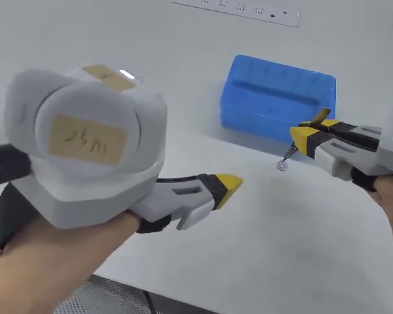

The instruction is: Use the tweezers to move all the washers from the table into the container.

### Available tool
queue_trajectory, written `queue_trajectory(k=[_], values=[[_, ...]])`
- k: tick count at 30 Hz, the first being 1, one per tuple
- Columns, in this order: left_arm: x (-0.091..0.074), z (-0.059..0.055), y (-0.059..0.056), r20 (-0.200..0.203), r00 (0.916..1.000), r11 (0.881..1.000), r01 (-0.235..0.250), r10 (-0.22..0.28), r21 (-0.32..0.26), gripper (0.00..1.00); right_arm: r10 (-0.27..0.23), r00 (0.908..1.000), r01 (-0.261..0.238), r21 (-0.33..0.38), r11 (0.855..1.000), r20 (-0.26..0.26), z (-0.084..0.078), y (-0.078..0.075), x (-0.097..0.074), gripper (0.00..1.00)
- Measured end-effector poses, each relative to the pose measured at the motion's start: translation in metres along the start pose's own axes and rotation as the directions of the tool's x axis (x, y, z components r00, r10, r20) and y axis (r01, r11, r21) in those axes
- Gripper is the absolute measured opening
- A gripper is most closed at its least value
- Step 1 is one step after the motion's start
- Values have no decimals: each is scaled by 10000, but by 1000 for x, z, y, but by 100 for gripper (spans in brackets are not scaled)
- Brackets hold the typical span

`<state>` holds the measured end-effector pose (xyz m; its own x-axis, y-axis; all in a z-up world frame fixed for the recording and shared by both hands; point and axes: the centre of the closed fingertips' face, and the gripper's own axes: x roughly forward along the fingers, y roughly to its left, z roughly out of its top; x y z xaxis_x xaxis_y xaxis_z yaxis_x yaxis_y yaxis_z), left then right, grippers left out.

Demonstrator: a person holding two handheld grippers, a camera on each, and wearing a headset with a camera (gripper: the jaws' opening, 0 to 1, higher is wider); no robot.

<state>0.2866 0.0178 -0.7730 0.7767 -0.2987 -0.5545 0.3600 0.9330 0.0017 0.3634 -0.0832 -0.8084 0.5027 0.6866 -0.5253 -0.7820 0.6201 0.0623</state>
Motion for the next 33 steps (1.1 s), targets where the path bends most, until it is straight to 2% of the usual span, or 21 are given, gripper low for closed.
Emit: queue_trajectory(k=[4,5,6,10,16,21,24,27,33], values=[[-1,3,0,63,10000,10000,-10,10,25,89,17,9998,-18,-49,10000,-218,-7,-1,4,4],[-1,3,0,74,10000,10000,-13,13,34,89,57,10000,-57,-13,10000,2,-4,-1,4,4],[-2,4,0,78,10000,10000,-27,27,44,89,79,9998,-77,112,9999,-175,-6,-1,3,4],[-4,6,0,146,9999,10000,-52,51,63,89,5,9999,-6,-61,10000,-144,-5,-3,4,4],[-7,5,-3,152,9999,10000,-34,33,77,89,-81,9998,82,-111,9999,165,-5,-4,5,2],[-13,5,-8,179,9998,9999,20,-23,131,89,-118,9999,115,-286,9995,-96,-2,0,7,2],[-16,3,-7,128,9999,9995,-2,-2,331,88,-75,9997,67,-347,9994,-238,-1,0,7,2],[-21,5,-2,199,9997,9992,-124,117,393,88,32,9998,-30,-118,9999,196,15,2,-1,2],[-25,4,3,318,9992,9995,-254,247,211,89,50,9981,-39,-182,9998,614,39,0,-15,2]])
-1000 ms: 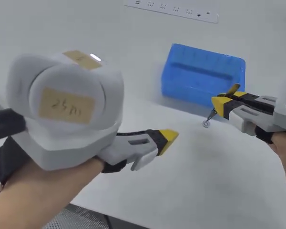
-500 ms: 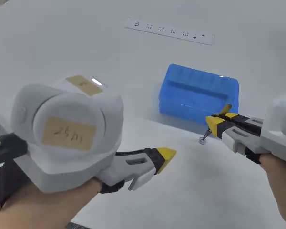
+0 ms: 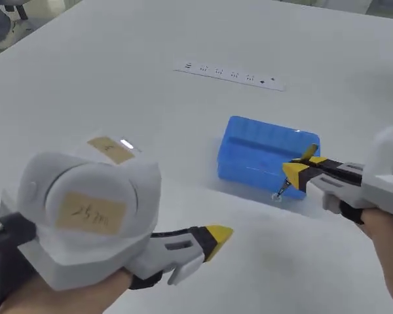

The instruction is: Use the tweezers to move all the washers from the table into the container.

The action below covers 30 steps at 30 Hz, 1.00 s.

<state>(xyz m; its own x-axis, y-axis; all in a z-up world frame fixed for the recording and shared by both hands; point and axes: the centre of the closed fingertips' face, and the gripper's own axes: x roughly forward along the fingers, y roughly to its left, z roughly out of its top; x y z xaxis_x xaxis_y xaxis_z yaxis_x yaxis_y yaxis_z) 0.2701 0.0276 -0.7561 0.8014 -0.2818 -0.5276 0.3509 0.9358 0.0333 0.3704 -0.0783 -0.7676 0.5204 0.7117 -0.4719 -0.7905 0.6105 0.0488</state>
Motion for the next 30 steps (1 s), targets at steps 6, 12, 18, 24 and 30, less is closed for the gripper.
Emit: queue_trajectory(k=[6,12,18,24,30], values=[[-5,0,0,82,9999,9999,-114,115,-76,89,-262,9979,250,208,9995,592,22,-8,-5,2],[-10,-3,-2,62,9999,9999,-145,145,-74,89,-718,9934,705,184,9973,890,33,-24,4,2],[-14,-4,-1,75,9997,9997,-217,217,-101,88,-935,9945,938,-31,9956,479,19,-35,21,3],[-18,-2,-3,82,9996,9997,-255,255,-27,88,-965,9953,966,49,9953,-66,-5,-42,35,3],[-19,-3,-6,64,9996,9997,-264,264,-14,88,-903,9951,906,63,9959,-398,-17,-46,43,3]])
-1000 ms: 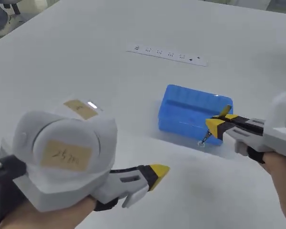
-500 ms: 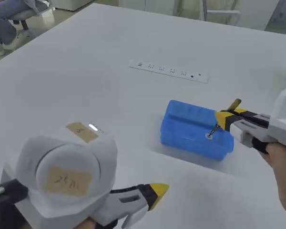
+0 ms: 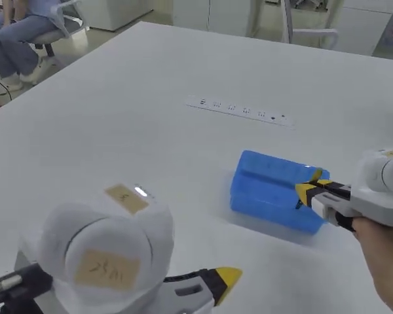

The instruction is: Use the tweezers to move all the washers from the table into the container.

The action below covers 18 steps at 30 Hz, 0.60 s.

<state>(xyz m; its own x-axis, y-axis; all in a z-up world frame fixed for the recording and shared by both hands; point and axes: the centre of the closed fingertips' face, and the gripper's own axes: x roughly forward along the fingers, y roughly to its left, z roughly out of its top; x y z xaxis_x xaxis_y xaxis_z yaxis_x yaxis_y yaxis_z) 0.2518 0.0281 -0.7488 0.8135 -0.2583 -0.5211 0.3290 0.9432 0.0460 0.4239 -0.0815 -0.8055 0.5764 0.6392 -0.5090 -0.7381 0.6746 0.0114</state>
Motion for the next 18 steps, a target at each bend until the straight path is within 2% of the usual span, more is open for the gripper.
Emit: queue_trajectory(k=[10,14,18], values=[[-3,6,-1,91,9999,9999,-75,73,124,88,52,9999,-45,410,9991,-165,-4,-2,0,4],[-6,9,2,135,9998,9995,-154,151,261,87,119,9997,-130,528,9985,209,9,-6,-8,4],[-8,10,4,174,9996,9988,-227,220,434,87,384,9966,-426,557,9975,732,30,0,-24,3]])
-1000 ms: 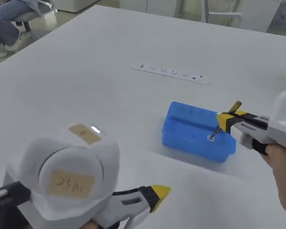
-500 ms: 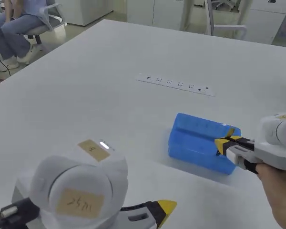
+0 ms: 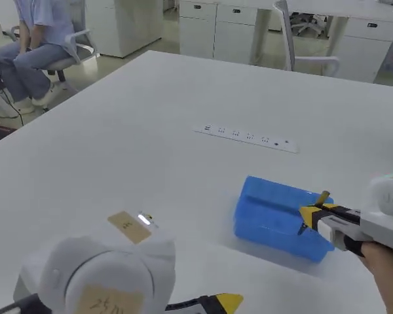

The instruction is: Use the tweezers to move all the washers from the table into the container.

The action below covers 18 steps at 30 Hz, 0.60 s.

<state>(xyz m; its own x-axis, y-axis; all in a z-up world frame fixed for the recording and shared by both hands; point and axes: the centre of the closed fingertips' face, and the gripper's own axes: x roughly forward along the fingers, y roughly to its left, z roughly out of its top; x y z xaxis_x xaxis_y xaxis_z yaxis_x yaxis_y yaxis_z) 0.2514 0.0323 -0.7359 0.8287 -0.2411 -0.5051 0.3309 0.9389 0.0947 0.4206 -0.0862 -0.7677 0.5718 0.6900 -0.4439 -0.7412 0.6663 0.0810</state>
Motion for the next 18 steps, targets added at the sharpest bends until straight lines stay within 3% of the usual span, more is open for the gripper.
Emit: queue_trajectory(k=[4,7,10,12,15,16,18], values=[[-1,2,1,64,10000,10000,-39,39,65,87,286,9992,-268,-675,9974,262,19,19,-17,3],[-2,3,2,103,9999,9999,-86,85,71,86,417,9991,-424,-1428,9888,-81,17,34,-26,3],[-3,4,3,134,9998,9999,-131,130,104,86,614,9950,-773,-2190,9727,-787,0,53,-33,3],[-3,4,4,147,9998,9998,-164,162,109,86,641,9883,-981,-2553,9619,-1381,-15,63,-36,3],[-4,4,8,182,9995,9997,-246,244,74,85,391,9744,-1141,-3368,9346,-2215,-44,74,-39,3],[-3,3,8,175,9996,9997,-233,232,41,84,428,9729,-1207,-3412,9322,-2273,-49,78,-40,3],[0,3,0,216,9992,9994,341,-341,-18,77,513,9666,-1396,-3481,9270,-2512,-62,87,-41,3]])
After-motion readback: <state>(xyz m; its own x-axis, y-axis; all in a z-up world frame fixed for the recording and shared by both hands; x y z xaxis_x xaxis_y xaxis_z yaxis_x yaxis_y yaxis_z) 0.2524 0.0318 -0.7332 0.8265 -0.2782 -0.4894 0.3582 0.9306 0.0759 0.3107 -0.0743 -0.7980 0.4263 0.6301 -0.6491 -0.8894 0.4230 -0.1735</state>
